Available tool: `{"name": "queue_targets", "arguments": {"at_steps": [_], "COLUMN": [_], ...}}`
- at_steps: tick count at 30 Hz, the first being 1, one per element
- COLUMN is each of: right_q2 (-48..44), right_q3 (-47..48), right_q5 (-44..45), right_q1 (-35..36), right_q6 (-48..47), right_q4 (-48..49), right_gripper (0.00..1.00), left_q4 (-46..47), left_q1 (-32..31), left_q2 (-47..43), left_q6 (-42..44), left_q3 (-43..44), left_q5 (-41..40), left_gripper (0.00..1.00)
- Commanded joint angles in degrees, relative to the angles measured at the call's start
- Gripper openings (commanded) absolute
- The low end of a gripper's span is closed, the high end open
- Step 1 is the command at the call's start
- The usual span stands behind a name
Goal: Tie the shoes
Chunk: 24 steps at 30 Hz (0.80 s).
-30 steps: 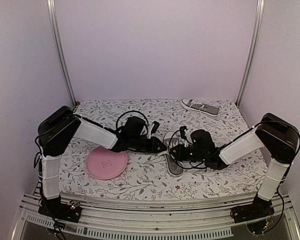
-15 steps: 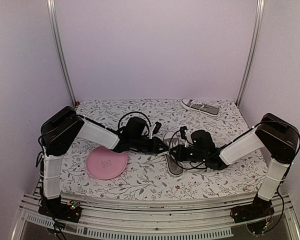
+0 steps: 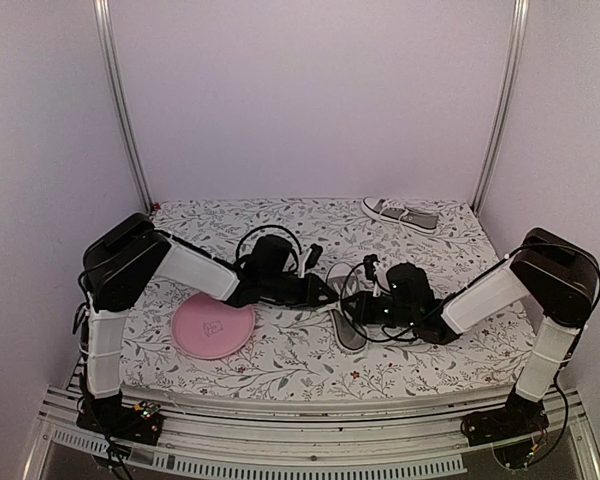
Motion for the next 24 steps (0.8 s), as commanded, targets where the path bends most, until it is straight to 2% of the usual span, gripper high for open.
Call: {"name": "queue_targets", "arguments": {"at_steps": [1,14,24], "right_q2": [-0.8,-0.5,-0.1], "right_q3": [-2.1,-2.8,-2.6], "right_q5": [-0.3,-0.5,-0.7], "right_q1": [-0.7,-0.8,-0.9], "right_q6": [0.8,1.4,1.5], "right_q4": [-0.7,-0.3,-0.3], "right_gripper": [0.02,0.02,0.02], "left_q4": [1.9,1.6,5.5], "left_q1": [0.0,-1.3,-2.2], "left_q2": [0.6,3.5,2.8], "left_q6": [-1.0,-0.2,0.6], "left_q3": [-0.8,2.5,1.6], "left_q5": [0.2,3.4,5.9], "left_gripper": [0.14,0.14,0.14]}}
